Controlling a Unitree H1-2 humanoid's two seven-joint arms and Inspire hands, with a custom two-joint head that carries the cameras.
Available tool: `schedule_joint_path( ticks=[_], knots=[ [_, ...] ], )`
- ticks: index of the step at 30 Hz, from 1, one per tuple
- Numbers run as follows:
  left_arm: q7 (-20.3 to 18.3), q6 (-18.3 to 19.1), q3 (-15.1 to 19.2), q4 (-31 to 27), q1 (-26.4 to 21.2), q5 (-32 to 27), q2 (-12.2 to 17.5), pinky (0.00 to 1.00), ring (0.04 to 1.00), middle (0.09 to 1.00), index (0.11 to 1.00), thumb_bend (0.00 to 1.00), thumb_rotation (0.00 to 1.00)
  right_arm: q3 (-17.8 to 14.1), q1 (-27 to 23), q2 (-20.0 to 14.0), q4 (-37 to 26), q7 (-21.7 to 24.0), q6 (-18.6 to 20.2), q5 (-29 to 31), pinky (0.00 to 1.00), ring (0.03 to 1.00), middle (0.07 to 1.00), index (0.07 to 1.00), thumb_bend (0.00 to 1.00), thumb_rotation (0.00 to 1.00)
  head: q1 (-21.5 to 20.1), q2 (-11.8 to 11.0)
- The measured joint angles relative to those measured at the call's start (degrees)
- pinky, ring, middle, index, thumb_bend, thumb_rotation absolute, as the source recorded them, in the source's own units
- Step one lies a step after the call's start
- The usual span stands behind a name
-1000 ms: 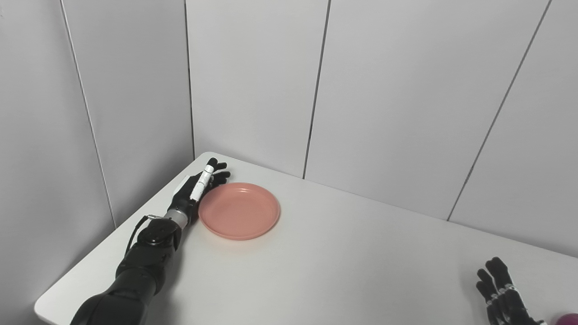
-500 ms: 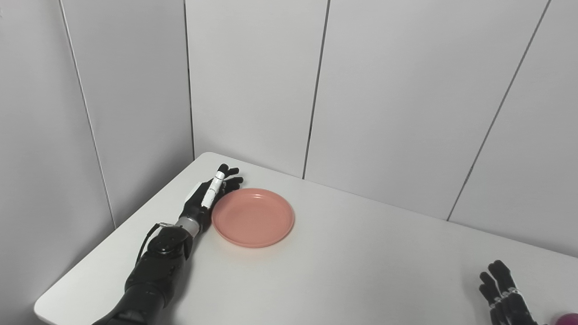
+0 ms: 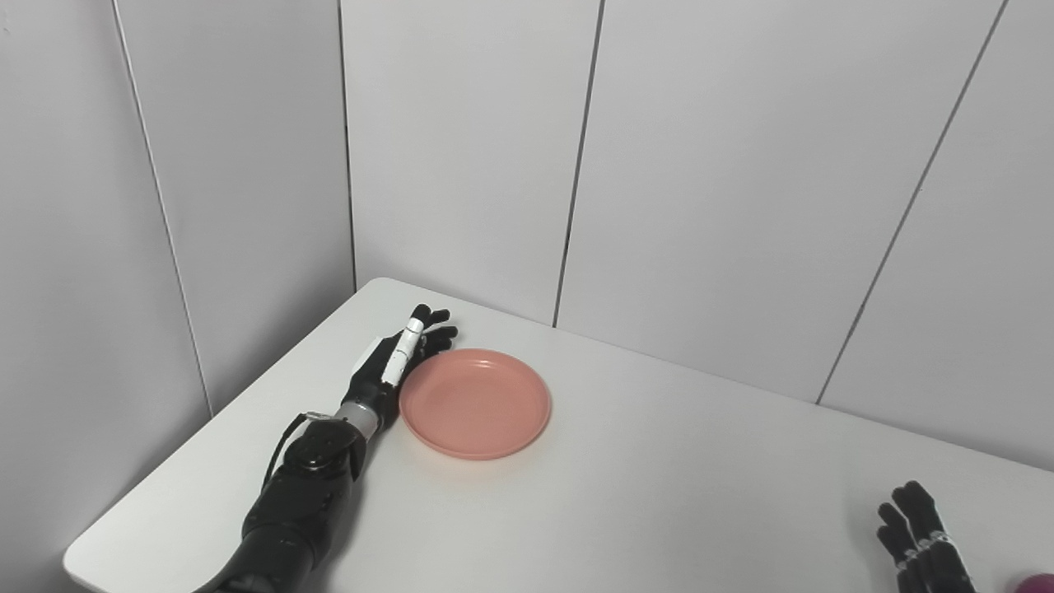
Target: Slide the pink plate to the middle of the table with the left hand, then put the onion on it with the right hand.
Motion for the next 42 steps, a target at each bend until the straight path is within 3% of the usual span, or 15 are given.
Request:
schedule_joint_path(
  ticks=[16, 29, 33, 42],
  knots=[
    [0.9, 1.1, -2.1, -3.9, 1.0, 0.0, -4.2, 0.92, 0.877, 0.833, 0.836, 0.76, 1.0, 0.1, 1.0, 2.2, -2.1, -1.5, 1.7, -0.4, 0.98, 0.96, 0.966, 0.956, 0.8, 0.85, -4.1, 1.2],
    [0.6, 3.6, -3.7, -7.9, 2.3, -0.1, -6.7, 0.91, 0.88, 0.841, 0.84, 0.75, 1.0, 2.4, 3.2, 7.4, -7.0, -5.5, 6.5, -4.9, 0.96, 0.948, 0.938, 0.933, 0.72, 0.83, -13.4, 3.0],
    [0.5, 3.7, -3.9, -8.6, 2.5, -0.4, -7.4, 0.92, 0.884, 0.849, 0.85, 0.74, 1.0, 3.0, 3.6, 8.5, -7.9, -7.1, 8.1, -6.6, 0.98, 0.967, 0.957, 0.949, 0.7, 0.85, -18.7, 3.8],
    [-3.1, 5.7, -5.0, -10.2, 2.8, -2.3, -9.5, 0.92, 0.882, 0.847, 0.847, 0.73, 1.0, 5.9, 4.1, 11.2, -8.7, -8.8, 10.9, -9.9, 1.0, 0.999, 0.993, 0.981, 0.65, 0.9, -26.7, 4.3]
  ],
)
